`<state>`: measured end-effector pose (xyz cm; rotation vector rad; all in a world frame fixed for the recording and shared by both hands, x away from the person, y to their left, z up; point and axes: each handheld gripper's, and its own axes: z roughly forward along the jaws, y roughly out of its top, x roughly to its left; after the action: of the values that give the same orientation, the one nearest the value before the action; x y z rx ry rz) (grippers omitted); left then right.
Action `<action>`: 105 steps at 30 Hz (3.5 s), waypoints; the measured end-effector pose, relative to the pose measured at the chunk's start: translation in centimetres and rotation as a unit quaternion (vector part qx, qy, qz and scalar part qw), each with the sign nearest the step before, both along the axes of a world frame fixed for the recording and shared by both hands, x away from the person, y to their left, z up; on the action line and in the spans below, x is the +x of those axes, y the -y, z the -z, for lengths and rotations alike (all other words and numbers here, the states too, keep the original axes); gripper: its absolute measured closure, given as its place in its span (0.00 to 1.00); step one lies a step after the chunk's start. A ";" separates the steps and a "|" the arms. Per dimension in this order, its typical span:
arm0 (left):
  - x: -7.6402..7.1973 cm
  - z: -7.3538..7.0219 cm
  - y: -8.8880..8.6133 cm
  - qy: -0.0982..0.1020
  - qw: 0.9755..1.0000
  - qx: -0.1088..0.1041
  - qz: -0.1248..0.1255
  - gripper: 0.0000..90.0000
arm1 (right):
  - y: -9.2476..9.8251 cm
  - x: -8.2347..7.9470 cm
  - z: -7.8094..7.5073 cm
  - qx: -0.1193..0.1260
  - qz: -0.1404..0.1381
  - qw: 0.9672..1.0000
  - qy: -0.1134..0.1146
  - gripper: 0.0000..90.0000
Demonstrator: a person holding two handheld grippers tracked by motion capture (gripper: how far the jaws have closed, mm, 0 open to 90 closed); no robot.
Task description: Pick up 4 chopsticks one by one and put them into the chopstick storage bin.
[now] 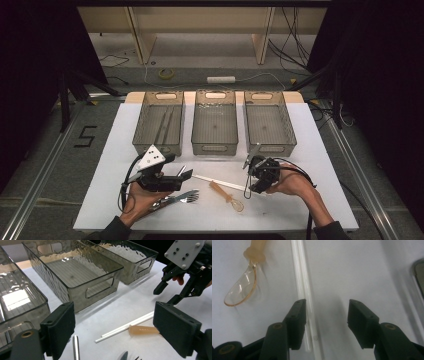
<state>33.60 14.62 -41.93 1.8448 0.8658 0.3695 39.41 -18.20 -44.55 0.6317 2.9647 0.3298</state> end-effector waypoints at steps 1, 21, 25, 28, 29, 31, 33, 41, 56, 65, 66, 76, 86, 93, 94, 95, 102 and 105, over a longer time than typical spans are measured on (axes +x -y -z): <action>-0.1 0.1 0.1 -0.001 1.000 0.001 0.002 0.19 | 0.0 0.1 0.1 -0.003 -0.006 1.000 -0.001 0.58; -0.2 0.2 0.2 0.002 1.000 0.009 0.006 0.19 | -0.5 0.5 0.9 -0.032 -0.029 0.999 -0.030 0.79; -0.2 0.3 0.3 0.001 1.000 0.013 0.009 0.19 | -0.7 0.5 0.9 -0.040 -0.028 0.998 -0.031 0.84; -0.2 0.3 0.3 0.001 1.000 0.013 0.008 0.19 | -0.9 0.5 0.9 -0.043 -0.026 0.998 -0.032 0.87; -0.2 0.3 0.3 0.001 1.000 0.013 0.008 0.19 | -0.9 0.6 0.9 -0.046 -0.030 0.998 -0.033 0.88; -0.2 0.3 0.2 0.001 1.000 0.012 0.008 0.19 | -0.9 0.7 0.9 -0.044 -0.025 0.998 -0.036 0.90; -0.2 0.3 0.3 0.002 1.000 0.012 0.007 0.19 | -1.0 0.7 0.9 -0.048 -0.026 0.998 -0.040 0.91; -0.1 0.3 0.2 0.002 1.000 0.013 0.007 0.19 | -1.1 0.8 0.9 -0.054 -0.040 0.997 -0.038 0.94; 0.0 0.4 0.4 0.001 1.000 0.022 0.013 0.19 | -0.9 0.1 -1.5 -0.034 -0.042 0.998 -0.013 0.95; 0.0 0.2 1.3 -0.004 0.999 0.032 0.029 0.18 | -1.4 -1.0 -3.5 -0.026 -0.055 0.998 0.004 0.95; 0.0 0.2 1.4 -0.003 0.999 0.032 0.031 0.18 | -1.5 -1.1 -3.6 -0.025 -0.056 0.998 0.002 0.95; 0.2 -0.2 3.2 -0.009 0.995 0.078 0.060 0.18 | -2.6 -2.2 -4.5 -0.019 -0.082 0.996 0.015 0.95; 0.4 0.6 5.6 -0.021 0.985 0.137 0.104 0.19 | -3.4 -2.8 -4.6 -0.021 -0.103 0.994 0.012 0.95; 0.4 1.1 7.0 -0.020 0.976 0.175 0.128 0.23 | -3.8 -3.4 -5.0 -0.017 -0.116 0.993 0.020 0.95; 0.4 1.1 7.2 -0.019 0.974 0.183 0.134 0.24 | -3.9 -3.4 -5.0 -0.017 -0.121 0.992 0.020 0.95; 0.4 1.2 7.3 -0.021 0.973 0.186 0.136 0.26 | -3.9 -3.5 -5.1 -0.015 -0.125 0.992 0.018 0.95; 0.4 1.6 7.6 -0.025 0.966 0.205 0.153 0.40 | -4.2 -3.7 -5.0 -0.016 -0.136 0.990 0.016 0.95; 0.4 1.8 7.9 -0.029 0.962 0.217 0.160 0.45 | -4.2 -3.8 -4.9 -0.016 -0.139 0.990 0.014 0.95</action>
<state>33.96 6.72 -43.72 2.3710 0.5339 0.3164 35.64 -13.98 -39.62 0.2067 3.0233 0.3085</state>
